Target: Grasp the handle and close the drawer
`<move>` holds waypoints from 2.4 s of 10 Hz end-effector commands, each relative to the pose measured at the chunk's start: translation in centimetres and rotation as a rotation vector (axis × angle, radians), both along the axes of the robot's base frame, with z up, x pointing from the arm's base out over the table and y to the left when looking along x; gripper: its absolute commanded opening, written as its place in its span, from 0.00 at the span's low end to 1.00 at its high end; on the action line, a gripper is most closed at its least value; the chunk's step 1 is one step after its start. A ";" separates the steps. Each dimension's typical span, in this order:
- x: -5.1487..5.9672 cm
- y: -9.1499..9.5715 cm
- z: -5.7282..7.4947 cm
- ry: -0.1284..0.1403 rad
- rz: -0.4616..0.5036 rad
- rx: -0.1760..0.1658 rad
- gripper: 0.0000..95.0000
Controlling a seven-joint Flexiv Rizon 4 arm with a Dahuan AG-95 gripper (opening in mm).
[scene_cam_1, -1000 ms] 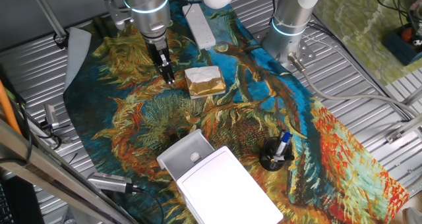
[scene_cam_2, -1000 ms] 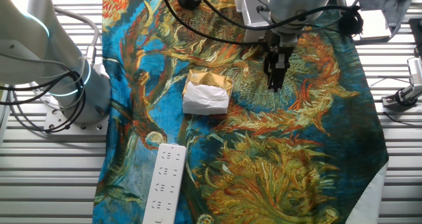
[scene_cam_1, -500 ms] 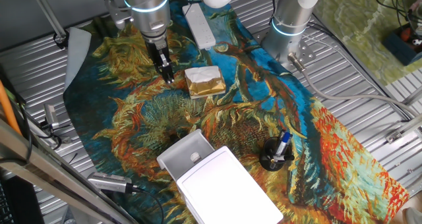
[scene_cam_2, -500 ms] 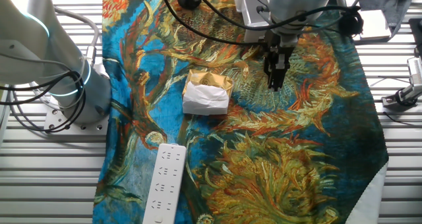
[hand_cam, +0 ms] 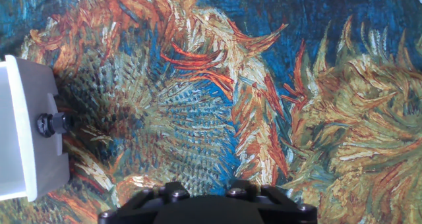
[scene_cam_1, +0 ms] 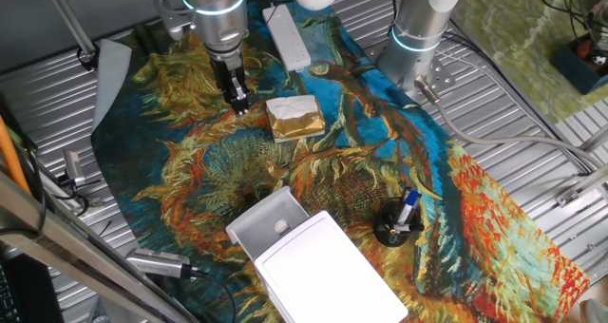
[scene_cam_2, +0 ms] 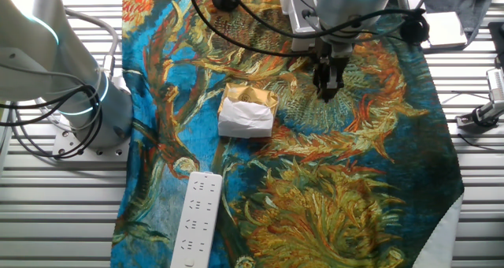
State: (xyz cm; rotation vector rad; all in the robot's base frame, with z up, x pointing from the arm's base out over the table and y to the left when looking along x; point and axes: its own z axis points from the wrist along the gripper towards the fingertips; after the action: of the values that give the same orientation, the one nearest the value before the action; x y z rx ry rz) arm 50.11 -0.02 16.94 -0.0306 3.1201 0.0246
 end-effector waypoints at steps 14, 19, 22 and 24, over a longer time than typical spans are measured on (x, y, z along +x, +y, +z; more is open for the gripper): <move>-0.3 0.0 0.1 0.012 0.235 -0.009 0.00; -0.5 -0.1 0.0 0.004 0.607 -0.039 0.00; -0.3 0.0 -0.3 -0.001 0.828 -0.053 0.00; 0.9 0.3 -0.9 -0.002 0.975 -0.060 0.00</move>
State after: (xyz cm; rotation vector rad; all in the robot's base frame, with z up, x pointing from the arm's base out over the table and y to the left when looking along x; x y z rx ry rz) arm 50.05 0.02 16.56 -1.2113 2.8824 -0.0398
